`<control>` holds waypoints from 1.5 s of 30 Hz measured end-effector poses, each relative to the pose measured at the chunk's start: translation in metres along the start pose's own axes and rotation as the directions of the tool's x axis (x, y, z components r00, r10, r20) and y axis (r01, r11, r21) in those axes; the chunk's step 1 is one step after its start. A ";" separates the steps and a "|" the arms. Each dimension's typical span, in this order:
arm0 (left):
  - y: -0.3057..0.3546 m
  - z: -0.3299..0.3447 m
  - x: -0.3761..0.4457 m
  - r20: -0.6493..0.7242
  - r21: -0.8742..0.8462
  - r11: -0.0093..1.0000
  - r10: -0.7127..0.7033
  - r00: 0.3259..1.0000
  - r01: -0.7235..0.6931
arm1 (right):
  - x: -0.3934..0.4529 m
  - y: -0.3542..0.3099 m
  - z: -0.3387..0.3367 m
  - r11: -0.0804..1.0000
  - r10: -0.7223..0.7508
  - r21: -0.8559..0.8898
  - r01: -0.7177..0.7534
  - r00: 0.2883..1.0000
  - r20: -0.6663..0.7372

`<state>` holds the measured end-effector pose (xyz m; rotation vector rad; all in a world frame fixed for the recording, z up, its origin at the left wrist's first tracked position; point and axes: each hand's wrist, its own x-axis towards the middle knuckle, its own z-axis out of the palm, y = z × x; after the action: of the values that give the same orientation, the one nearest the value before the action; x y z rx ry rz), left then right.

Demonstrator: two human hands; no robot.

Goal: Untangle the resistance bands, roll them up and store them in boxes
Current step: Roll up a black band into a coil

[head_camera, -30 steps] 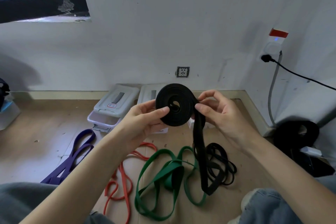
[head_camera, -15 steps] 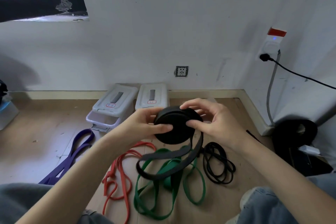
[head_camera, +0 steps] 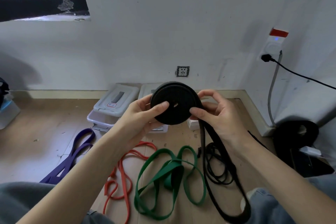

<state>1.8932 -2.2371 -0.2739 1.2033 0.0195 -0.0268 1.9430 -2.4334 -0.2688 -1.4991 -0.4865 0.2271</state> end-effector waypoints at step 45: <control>-0.017 0.012 -0.003 -0.172 0.265 0.963 0.008 0.985 0.039 | -0.003 0.015 0.010 0.983 0.002 -0.185 0.006 0.999 0.041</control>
<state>1.8892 -2.2542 -0.2858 1.4738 0.1818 0.0630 1.9379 -2.4244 -0.2838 -1.6776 -0.5542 0.2160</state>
